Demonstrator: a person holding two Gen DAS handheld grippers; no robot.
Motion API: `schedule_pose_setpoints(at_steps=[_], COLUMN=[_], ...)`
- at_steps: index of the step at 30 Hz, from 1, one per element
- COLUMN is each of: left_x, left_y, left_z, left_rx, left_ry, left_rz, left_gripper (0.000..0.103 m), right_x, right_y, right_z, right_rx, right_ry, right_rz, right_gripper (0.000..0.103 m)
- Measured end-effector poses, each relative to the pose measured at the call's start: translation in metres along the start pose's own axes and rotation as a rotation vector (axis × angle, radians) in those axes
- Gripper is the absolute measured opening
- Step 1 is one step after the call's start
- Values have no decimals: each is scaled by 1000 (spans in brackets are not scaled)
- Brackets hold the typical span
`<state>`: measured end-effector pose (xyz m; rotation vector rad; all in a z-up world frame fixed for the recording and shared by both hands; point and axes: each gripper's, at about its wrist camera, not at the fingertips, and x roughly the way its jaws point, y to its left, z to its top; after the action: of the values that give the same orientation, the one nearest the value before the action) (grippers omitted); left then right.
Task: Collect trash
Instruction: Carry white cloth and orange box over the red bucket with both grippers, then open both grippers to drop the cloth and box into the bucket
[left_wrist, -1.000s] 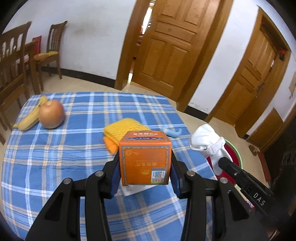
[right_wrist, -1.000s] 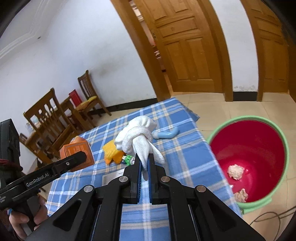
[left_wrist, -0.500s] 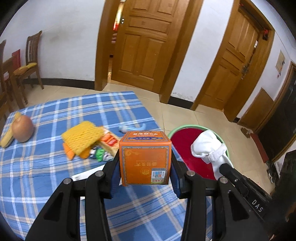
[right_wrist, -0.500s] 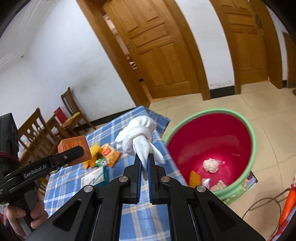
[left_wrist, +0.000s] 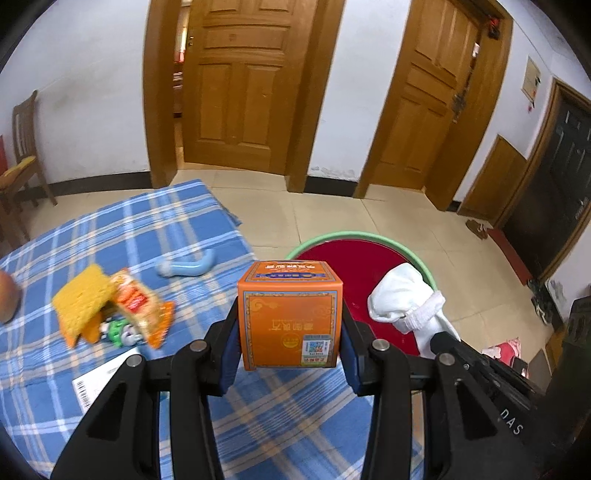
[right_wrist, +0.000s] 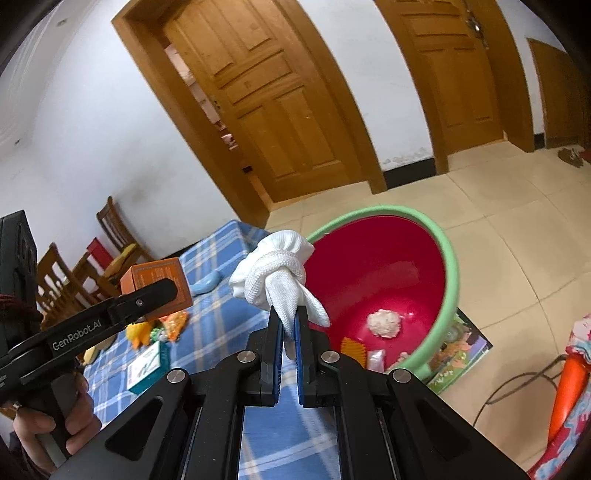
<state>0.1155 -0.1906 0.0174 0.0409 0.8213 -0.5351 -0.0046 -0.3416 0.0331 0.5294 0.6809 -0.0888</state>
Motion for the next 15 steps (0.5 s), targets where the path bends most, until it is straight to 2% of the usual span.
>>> schedule_pose_setpoints(at_steps=[15], left_x=[68], left_y=[-38], left_z=[-9], left_rx=[75], left_ry=[104], left_rz=[-28], left_gripper=[46], right_x=[20], right_y=[-54], right_z=[-5], right_rx=[99], right_ry=[40], right_rz=[-90], right_gripper=[6])
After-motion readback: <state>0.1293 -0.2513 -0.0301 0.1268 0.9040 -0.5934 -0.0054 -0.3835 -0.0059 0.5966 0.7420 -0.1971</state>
